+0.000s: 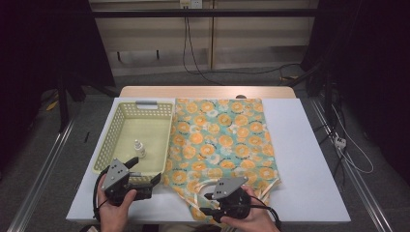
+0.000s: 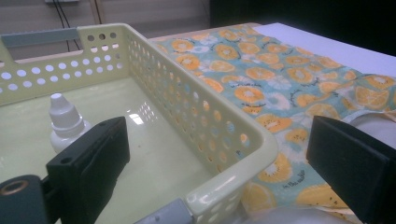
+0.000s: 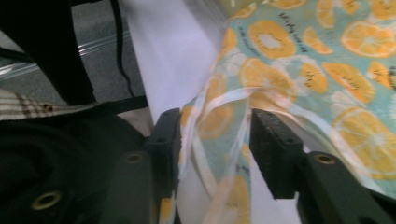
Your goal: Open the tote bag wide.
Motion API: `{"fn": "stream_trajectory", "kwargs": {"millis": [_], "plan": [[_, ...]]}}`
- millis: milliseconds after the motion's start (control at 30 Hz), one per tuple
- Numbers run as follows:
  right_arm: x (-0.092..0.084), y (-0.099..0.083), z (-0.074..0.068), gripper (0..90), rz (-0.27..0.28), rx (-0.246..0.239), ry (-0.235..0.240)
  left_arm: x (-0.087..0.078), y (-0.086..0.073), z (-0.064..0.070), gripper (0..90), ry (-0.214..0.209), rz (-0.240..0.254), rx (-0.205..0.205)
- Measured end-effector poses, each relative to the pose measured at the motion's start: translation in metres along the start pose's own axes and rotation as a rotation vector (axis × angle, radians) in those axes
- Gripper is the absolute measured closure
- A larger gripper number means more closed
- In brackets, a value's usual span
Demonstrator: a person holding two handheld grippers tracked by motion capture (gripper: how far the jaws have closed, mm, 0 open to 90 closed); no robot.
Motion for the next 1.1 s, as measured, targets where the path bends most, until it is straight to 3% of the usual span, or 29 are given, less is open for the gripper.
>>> {"fn": "stream_trajectory", "kwargs": {"millis": [367, 533, 800, 967, 1100], "plan": [[0.018, -0.014, -0.006, 68.3, -0.069, -0.001, 0.052, 0.001, -0.001, 0.0, 5.7, 0.002, -0.008, 0.002], [0.025, -0.02, -0.009, 86.5, -0.094, -0.012, 0.066, 0.001, -0.001, 0.0, 5.7, 0.0, -0.006, 0.001], [0.014, -0.013, -0.001, 90.0, -0.042, 0.015, 0.057, 0.002, -0.001, 0.0, 5.7, -0.003, -0.008, 0.002], [0.004, 0.002, 0.001, 90.0, 0.002, 0.016, 0.044, 0.001, -0.001, 0.0, 5.7, -0.003, -0.006, 0.004], [-0.006, 0.014, 0.015, 90.0, 0.047, 0.039, 0.028, 0.002, -0.001, 0.001, 5.7, -0.005, -0.004, 0.001]]}}
Point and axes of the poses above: each handheld gripper's, and its own axes: x roughly forward along the jaws, y roughly out of its top, z roughly to its right, the point moved 10 cm from there along x, roughly forward along the jaws, and after that the axes turned 9 degrees about -x, right-handed, at the moved point
